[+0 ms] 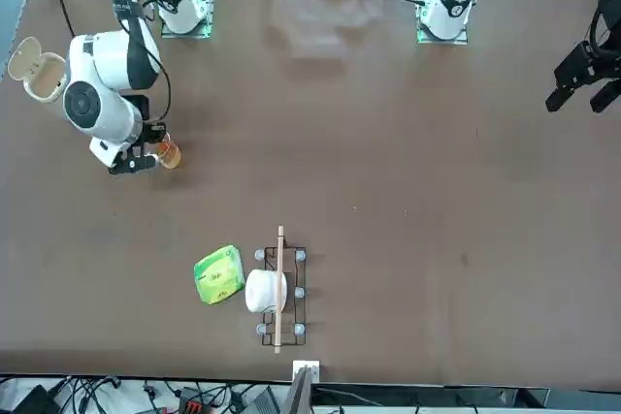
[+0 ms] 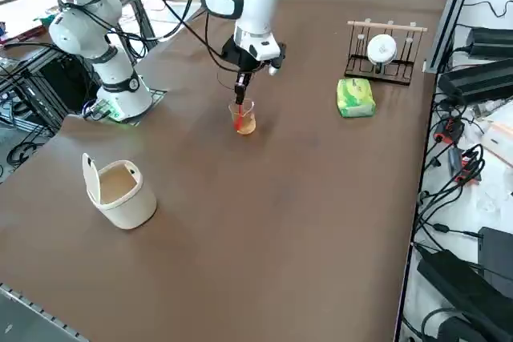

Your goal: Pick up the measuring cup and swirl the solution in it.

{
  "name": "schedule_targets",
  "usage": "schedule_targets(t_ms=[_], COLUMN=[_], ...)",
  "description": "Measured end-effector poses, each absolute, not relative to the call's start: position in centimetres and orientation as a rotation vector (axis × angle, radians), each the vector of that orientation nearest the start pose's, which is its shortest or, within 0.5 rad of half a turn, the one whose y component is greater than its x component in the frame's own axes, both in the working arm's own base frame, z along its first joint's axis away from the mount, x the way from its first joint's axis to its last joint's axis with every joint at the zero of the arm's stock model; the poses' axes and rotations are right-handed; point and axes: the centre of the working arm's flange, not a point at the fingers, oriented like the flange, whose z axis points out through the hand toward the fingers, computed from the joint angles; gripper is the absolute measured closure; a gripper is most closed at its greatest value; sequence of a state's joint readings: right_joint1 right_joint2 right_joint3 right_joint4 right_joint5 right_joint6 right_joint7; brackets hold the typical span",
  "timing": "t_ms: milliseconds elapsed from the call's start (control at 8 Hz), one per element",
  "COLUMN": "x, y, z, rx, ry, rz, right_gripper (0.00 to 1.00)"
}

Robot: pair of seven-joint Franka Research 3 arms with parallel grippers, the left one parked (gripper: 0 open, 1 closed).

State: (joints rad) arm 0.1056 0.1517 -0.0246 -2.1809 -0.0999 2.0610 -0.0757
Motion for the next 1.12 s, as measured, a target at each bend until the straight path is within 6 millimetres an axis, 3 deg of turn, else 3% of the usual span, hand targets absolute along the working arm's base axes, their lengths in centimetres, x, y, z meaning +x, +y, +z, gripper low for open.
schedule_targets(t_ms=[500, 1125], x=[54.7, 54.0], y=[3.8, 5.3], z=[31.8, 31.1], rx=[-3.177, -3.138], ry=[-0.343, -0.288], rz=[0.348, 0.465], right_gripper=[0.98, 0.98])
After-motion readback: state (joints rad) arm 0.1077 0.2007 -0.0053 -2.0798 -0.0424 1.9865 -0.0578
